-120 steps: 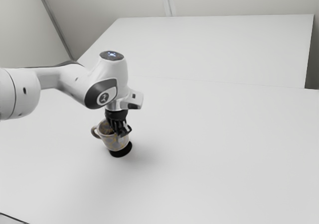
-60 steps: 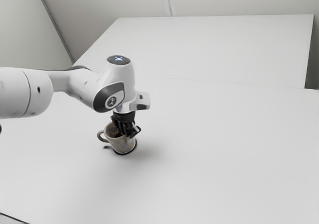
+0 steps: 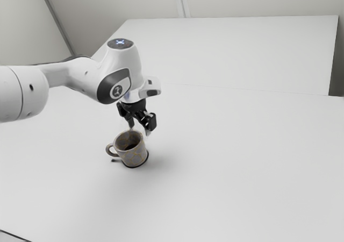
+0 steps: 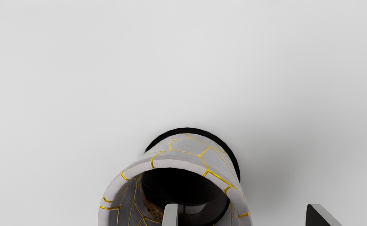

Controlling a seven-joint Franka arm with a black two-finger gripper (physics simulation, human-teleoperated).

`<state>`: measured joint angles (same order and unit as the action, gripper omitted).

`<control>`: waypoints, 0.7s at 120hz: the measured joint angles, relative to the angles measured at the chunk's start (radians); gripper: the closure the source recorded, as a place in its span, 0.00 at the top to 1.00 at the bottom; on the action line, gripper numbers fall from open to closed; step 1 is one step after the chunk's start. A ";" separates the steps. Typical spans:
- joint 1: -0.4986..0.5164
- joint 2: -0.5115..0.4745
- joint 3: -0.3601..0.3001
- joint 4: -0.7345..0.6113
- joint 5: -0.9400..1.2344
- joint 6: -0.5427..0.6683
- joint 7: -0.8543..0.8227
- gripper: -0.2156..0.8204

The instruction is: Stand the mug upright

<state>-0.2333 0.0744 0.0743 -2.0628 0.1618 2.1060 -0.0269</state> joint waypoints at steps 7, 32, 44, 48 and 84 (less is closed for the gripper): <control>-0.008 0.008 0.009 0.049 -0.009 -0.021 -0.002 0.63; 0.028 0.069 0.047 0.358 -0.078 -0.174 0.043 0.70; 0.028 0.091 0.064 0.473 -0.089 -0.261 0.078 0.72; 0.027 0.110 0.066 0.524 -0.091 -0.293 0.089 0.73; 0.083 0.083 0.087 0.595 -0.176 -0.437 0.165 0.76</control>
<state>-0.1500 0.1572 0.1616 -1.4677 -0.0144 1.6690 0.1380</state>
